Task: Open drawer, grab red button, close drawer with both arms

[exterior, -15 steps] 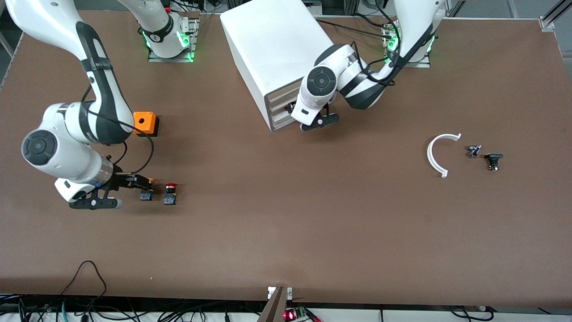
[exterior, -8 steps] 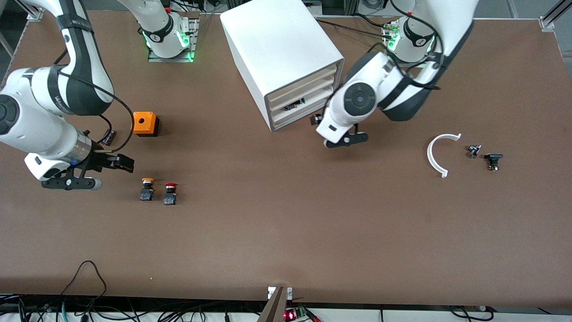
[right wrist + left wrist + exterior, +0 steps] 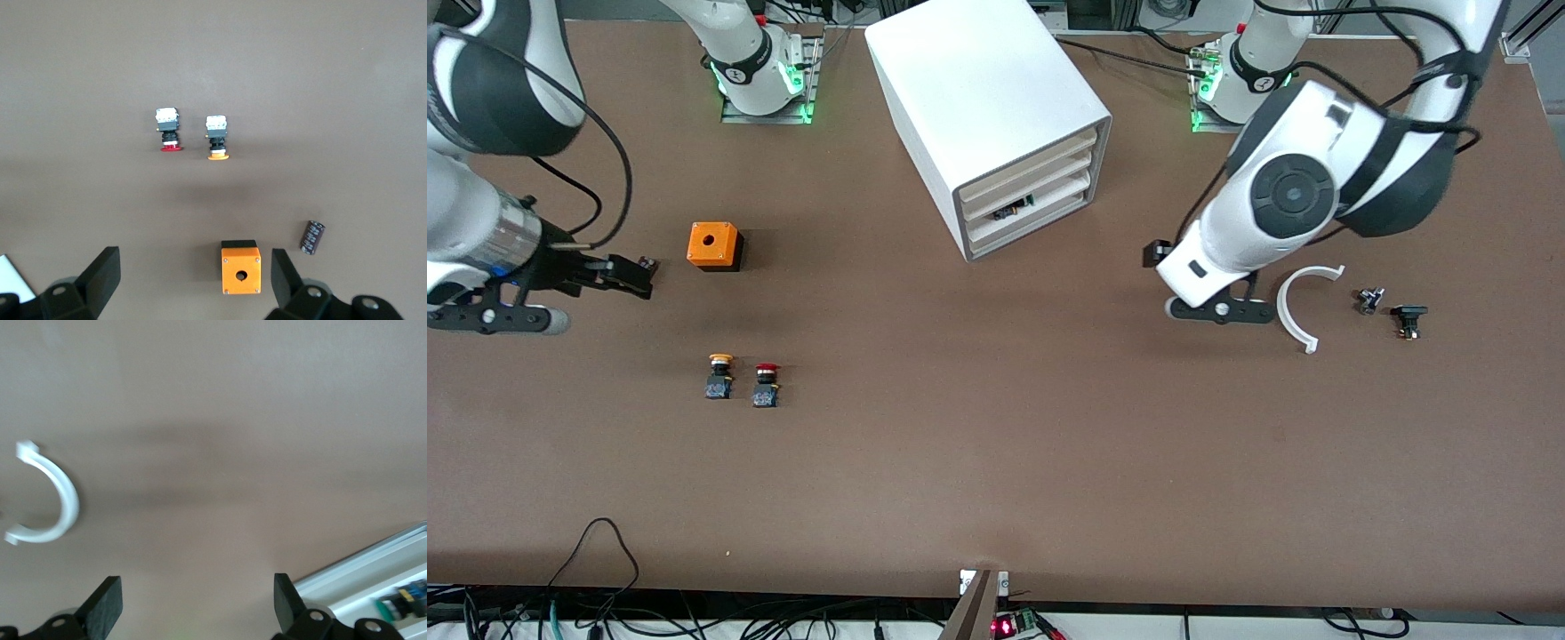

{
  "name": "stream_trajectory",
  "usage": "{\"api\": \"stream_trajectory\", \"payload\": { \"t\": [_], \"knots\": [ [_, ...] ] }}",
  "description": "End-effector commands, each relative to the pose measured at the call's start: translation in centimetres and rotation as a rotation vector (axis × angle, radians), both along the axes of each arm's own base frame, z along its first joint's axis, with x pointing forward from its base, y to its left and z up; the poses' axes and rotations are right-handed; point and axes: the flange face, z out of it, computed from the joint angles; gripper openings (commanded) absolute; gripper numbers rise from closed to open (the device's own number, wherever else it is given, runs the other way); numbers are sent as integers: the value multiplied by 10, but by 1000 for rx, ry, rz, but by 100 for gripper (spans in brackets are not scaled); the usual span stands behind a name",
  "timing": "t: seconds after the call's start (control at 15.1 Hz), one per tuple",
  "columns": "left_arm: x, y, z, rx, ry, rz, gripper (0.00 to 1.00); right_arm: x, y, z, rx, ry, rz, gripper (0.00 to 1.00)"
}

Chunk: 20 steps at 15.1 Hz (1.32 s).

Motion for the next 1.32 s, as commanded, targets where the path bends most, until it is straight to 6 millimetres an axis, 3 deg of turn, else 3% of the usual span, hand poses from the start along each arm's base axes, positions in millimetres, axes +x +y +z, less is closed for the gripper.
{"api": "stream_trajectory", "payload": {
  "t": [0.0, 0.33, 0.6, 0.73, 0.93, 0.99, 1.26],
  "knots": [
    [7, 28, 41, 7, -45, -117, 100, -2, 0, 36, 6, 10, -12, 100],
    [10, 95, 93, 2, -119, -272, 100, -15, 1, 63, 0, 51, -14, 100],
    [0, 168, 105, -103, -111, -271, 100, -28, -2, 83, 0, 22, -17, 100],
    [-8, 198, 108, -105, -189, -285, 100, -42, -4, 87, 1, 11, -25, 100],
    [-32, 210, 113, -109, -235, -122, 100, -57, -11, 89, -4, -26, -21, 100],
    [-35, 208, 119, -101, -244, -53, 100, -56, -10, 88, -6, -26, -9, 100],
    [-38, 208, 121, -88, -179, -37, 100, -49, -12, 82, -10, -20, -13, 100]
  ]
}}
